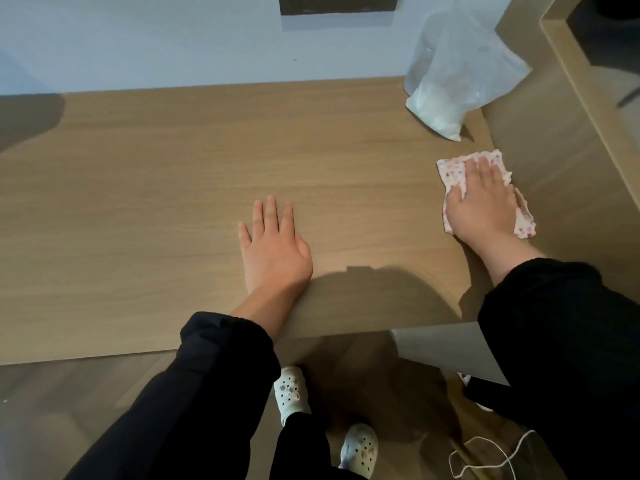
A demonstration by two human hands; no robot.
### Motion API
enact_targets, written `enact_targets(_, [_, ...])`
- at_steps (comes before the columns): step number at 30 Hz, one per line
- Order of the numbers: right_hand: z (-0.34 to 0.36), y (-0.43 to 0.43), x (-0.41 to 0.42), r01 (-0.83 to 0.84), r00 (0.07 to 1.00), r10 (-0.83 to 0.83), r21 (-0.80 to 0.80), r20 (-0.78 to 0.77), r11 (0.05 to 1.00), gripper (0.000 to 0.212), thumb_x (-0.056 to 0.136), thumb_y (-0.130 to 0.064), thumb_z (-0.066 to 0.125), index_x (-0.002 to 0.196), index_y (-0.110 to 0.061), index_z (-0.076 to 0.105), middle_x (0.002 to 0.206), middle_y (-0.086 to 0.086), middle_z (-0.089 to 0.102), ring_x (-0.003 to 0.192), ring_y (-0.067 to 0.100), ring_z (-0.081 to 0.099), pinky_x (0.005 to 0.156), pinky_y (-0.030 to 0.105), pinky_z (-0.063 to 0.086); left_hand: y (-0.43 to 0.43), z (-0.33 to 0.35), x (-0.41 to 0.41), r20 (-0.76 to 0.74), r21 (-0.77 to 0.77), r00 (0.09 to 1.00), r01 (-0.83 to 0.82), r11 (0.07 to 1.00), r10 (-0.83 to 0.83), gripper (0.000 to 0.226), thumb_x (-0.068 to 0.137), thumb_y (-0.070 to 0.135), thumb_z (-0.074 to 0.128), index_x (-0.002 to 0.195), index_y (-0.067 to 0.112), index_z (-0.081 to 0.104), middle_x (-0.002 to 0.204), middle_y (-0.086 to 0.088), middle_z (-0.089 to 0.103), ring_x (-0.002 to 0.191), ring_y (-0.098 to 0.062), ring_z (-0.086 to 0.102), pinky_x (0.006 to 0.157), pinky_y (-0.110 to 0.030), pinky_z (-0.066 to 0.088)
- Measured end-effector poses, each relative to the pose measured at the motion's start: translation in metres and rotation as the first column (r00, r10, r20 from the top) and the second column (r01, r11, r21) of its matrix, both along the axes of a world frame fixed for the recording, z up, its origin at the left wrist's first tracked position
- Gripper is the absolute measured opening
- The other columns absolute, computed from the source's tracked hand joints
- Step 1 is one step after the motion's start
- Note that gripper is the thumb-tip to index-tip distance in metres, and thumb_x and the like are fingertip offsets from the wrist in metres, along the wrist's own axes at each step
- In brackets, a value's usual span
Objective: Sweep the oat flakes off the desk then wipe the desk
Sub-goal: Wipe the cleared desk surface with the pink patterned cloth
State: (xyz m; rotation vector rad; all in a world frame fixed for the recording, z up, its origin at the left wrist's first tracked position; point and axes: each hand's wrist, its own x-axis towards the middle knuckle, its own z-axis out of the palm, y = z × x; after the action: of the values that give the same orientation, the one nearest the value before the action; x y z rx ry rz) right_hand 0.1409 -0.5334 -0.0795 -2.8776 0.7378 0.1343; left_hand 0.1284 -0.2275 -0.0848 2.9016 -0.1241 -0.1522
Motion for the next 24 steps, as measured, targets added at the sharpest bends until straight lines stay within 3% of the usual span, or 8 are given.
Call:
enact_targets(3, [0.0, 0.011, -0.03, 0.14, 0.99, -0.14, -0.01, -0.005, 0.99, 0.061, 0.099, -0.034, 0.025, 0.156, -0.015, 0.013, 0.164, 0.005, 0.006, 0.15, 0.021, 0.002, 0.121, 0.045, 0.008, 0.003, 0.002, 0.002, 0.017, -0.079, 1.0, -0.003, 0.997, 0.004, 0.058, 0.096, 0.024, 0.036, 0.152, 0.02, 0.023, 0.162, -0.005, 0.01, 0.149, -0.022, -0.001, 0.12, -0.043, 0.0])
enact_targets(6, [0.002, 0.062, -0.047, 0.187, 0.981, -0.189, -0.025, -0.055, 0.982, 0.064, 0.099, -0.039, 0.022, 0.156, -0.017, 0.005, 0.163, 0.008, 0.0, 0.15, 0.026, -0.003, 0.121, 0.047, 0.002, 0.013, 0.007, 0.002, 0.024, -0.341, 1.0, -0.01, 0.94, 0.019, 0.053, 0.09, 0.005, 0.045, 0.143, 0.014, 0.044, 0.158, -0.007, 0.024, 0.148, -0.021, 0.009, 0.12, -0.035, 0.003])
enact_targets(9, [0.003, 0.136, -0.049, -0.137, 0.986, 0.132, -0.049, -0.104, 0.989, 0.064, 0.099, -0.043, 0.013, 0.155, -0.021, -0.008, 0.162, 0.007, -0.013, 0.149, 0.026, -0.012, 0.121, 0.045, -0.002, 0.026, 0.011, 0.0, -0.013, -0.479, 1.0, 0.006, 0.878, -0.014, 0.051, 0.09, -0.003, 0.044, 0.14, 0.01, 0.048, 0.156, -0.004, 0.029, 0.147, -0.015, 0.014, 0.117, -0.021, 0.003])
enact_targets(13, [0.004, 0.169, -0.072, -0.427, 0.891, 0.421, 0.006, -0.167, 0.904, 0.062, 0.098, -0.046, 0.01, 0.151, -0.028, -0.017, 0.158, -0.001, -0.025, 0.146, 0.021, -0.022, 0.12, 0.042, -0.008, 0.038, 0.01, -0.015, 0.03, -0.401, 0.998, 0.067, 0.914, -0.06, 0.049, 0.094, 0.002, 0.044, 0.142, 0.009, 0.045, 0.157, -0.004, 0.028, 0.147, -0.015, 0.015, 0.114, -0.016, 0.002])
enact_targets(15, [0.0, 0.132, -0.092, -0.329, 0.935, 0.315, -0.062, -0.164, 0.942, 0.063, 0.097, -0.047, 0.009, 0.15, -0.028, -0.018, 0.158, 0.0, -0.024, 0.147, 0.022, -0.02, 0.121, 0.043, -0.006, 0.041, 0.009, -0.025, 0.062, -0.307, 0.993, 0.118, 0.944, -0.104, 0.048, 0.097, 0.008, 0.042, 0.145, 0.01, 0.041, 0.158, -0.006, 0.025, 0.147, -0.017, 0.013, 0.118, -0.023, 0.003])
enact_targets(17, [-0.001, 0.088, -0.114, -0.062, 0.992, 0.052, -0.087, -0.111, 0.994, 0.064, 0.098, -0.045, 0.013, 0.155, -0.025, -0.008, 0.162, 0.004, -0.011, 0.149, 0.024, -0.009, 0.122, 0.046, 0.001, 0.043, 0.008, -0.033, 0.074, -0.194, 0.985, 0.169, 0.966, -0.157, 0.049, 0.099, 0.015, 0.037, 0.148, 0.011, 0.034, 0.159, -0.007, 0.02, 0.148, -0.019, 0.009, 0.121, -0.03, 0.004])
enact_targets(20, [0.002, 0.059, -0.131, 0.287, 0.955, -0.289, -0.037, -0.072, 0.957, 0.063, 0.099, -0.039, 0.022, 0.156, -0.016, 0.006, 0.163, 0.011, 0.0, 0.15, 0.028, -0.002, 0.121, 0.049, 0.004, 0.045, 0.009, -0.042, 0.048, -0.1, 0.985, 0.172, 0.98, -0.168, 0.05, 0.101, 0.022, 0.031, 0.15, 0.013, 0.027, 0.16, -0.007, 0.015, 0.149, -0.02, 0.005, 0.121, -0.034, 0.003])
enact_targets(24, [0.004, 0.12, -0.104, 0.191, 0.972, -0.2, -0.081, -0.122, 0.978, 0.066, 0.099, -0.042, 0.015, 0.155, -0.013, -0.005, 0.161, 0.017, -0.007, 0.149, 0.033, -0.007, 0.121, 0.05, 0.003, 0.049, 0.01, -0.042, 0.001, -0.058, 0.982, 0.188, 0.981, -0.188, 0.051, 0.102, 0.028, 0.03, 0.152, 0.019, 0.024, 0.161, -0.006, 0.008, 0.149, -0.02, 0.0, 0.121, -0.036, 0.0])
